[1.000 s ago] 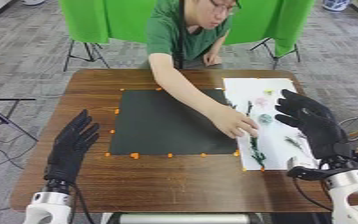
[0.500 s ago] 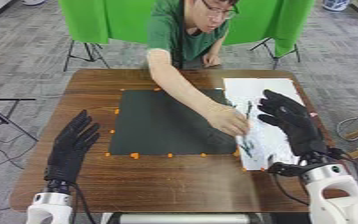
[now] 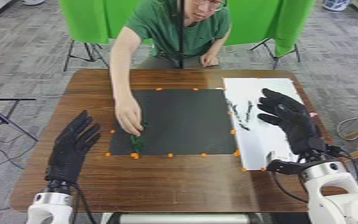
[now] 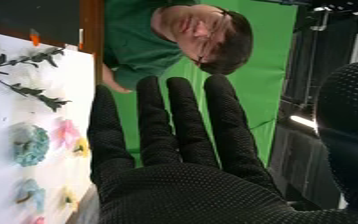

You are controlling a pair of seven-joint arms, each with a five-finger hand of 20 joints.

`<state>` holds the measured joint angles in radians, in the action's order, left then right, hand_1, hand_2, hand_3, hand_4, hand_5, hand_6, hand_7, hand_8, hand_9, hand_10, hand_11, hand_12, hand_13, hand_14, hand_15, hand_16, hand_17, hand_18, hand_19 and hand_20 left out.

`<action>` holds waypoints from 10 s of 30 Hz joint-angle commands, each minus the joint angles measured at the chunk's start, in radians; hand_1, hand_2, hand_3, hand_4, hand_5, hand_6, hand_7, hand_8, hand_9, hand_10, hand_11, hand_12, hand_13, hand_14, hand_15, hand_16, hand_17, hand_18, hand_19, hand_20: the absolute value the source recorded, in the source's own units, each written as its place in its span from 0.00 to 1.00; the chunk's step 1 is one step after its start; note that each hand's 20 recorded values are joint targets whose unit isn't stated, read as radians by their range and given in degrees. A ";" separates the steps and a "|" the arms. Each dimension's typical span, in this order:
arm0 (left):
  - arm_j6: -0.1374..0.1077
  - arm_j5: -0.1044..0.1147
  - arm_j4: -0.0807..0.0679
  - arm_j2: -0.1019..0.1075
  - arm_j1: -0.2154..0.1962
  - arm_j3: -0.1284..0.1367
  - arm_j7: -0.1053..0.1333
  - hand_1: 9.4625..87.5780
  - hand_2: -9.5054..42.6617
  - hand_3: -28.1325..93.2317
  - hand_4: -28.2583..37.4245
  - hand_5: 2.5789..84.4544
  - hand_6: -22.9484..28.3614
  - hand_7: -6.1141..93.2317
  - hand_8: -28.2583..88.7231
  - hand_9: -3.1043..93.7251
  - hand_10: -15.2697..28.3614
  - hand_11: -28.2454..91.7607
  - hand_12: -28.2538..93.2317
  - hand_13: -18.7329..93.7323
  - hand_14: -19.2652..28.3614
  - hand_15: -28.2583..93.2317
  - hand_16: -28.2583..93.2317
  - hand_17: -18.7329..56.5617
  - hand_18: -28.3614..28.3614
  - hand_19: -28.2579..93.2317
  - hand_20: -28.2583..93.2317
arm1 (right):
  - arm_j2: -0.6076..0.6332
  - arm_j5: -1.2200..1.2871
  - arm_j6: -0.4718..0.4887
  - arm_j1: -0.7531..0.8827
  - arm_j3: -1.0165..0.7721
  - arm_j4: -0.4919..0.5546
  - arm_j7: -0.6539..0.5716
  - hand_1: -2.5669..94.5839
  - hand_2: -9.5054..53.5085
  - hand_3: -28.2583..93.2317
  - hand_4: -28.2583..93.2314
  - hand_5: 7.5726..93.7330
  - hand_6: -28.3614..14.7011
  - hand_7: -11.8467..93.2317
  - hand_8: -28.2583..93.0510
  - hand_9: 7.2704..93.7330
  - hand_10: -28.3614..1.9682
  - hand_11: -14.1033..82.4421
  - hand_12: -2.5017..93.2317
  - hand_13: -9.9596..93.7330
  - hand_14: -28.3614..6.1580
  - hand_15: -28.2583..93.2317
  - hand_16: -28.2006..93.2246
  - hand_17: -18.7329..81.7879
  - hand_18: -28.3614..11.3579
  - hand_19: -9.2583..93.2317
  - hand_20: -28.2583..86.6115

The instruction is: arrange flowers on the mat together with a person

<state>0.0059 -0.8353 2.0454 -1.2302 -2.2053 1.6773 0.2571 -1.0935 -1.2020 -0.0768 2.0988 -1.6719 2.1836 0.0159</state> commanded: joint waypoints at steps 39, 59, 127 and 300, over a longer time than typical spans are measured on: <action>0.012 -0.001 -0.009 -0.036 -0.008 -0.017 -0.022 0.25 0.07 0.79 0.00 0.33 0.53 0.19 0.17 0.24 0.56 0.39 0.34 0.34 0.67 0.43 0.26 0.12 0.85 0.57 0.31 | -0.029 -0.005 0.016 0.048 -0.027 0.012 -0.013 0.22 0.10 0.92 0.02 0.33 0.54 0.27 0.15 0.30 0.46 0.27 0.24 0.37 0.47 0.39 0.46 0.23 0.17 0.49 0.43; 0.010 -0.005 -0.003 -0.018 -0.001 -0.008 0.004 0.25 0.07 0.79 0.00 0.33 0.53 0.19 0.17 0.24 0.57 0.39 0.35 0.34 0.67 0.43 0.26 0.12 0.86 0.57 0.31 | -0.007 -0.017 0.007 0.016 -0.019 0.005 -0.002 0.22 0.09 0.92 0.02 0.33 0.55 0.27 0.15 0.31 0.46 0.27 0.24 0.37 0.47 0.40 0.45 0.24 0.17 0.49 0.44; 0.027 -0.008 -0.018 -0.003 0.017 0.000 -0.022 0.24 0.09 0.79 0.00 0.33 0.53 0.18 0.17 0.25 0.57 0.39 0.35 0.34 0.68 0.43 0.26 0.11 0.86 0.56 0.31 | 0.181 -1.286 0.163 -0.038 0.119 -0.200 -0.853 0.45 0.00 0.80 0.00 0.71 0.65 0.54 0.29 0.75 0.55 0.72 0.41 0.75 0.51 0.85 0.44 0.48 0.19 0.90 0.56; 0.080 0.065 0.008 0.012 -0.047 0.049 -0.022 0.23 0.05 0.76 0.00 0.27 0.49 0.18 0.17 0.21 0.54 0.33 0.37 0.31 0.66 0.33 0.30 0.08 0.89 0.53 0.29 | -0.016 0.273 0.076 0.072 -0.222 0.038 0.040 0.17 0.03 0.89 0.02 0.29 0.58 0.24 0.16 0.31 0.49 0.23 0.26 0.38 0.47 0.27 0.52 0.22 0.14 0.46 0.44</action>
<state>0.0929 -0.7730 2.0635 -1.2133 -2.2515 1.7357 0.2306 -1.0909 -0.9238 0.0155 2.1874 -1.9059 2.2244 0.0173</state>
